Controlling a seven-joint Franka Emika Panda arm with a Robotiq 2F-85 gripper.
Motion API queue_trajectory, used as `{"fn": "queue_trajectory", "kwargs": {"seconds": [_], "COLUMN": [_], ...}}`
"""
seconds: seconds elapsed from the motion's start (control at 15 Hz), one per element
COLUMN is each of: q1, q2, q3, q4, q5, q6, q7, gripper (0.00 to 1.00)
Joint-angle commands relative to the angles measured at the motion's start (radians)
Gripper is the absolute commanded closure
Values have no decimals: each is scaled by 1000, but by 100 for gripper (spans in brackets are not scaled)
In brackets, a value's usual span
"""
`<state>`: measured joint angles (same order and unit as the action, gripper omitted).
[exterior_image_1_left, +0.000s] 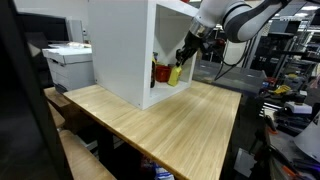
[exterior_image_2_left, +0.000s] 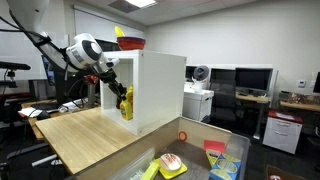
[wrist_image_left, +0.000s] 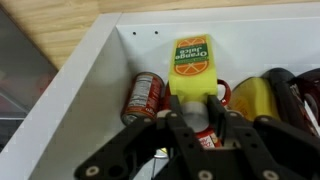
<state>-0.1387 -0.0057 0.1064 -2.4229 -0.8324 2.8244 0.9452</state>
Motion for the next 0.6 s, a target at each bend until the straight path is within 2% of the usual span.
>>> {"fn": "queue_trajectory", "kwargs": {"seconds": [0.0,0.2,0.27,0.33,0.53], "q1": [14,20,26,26,28], "q2": [10,14,14,22,26], "q3": [15,28,30,29,26], "q4": [26,35,38,46,54], "q5": [4,10,10,4,1], "q6": [-34,-44,-52,-56,-60], "q7": [-7,-9,-9,-14,-6], "gripper": [89,89,81,44,30]}}
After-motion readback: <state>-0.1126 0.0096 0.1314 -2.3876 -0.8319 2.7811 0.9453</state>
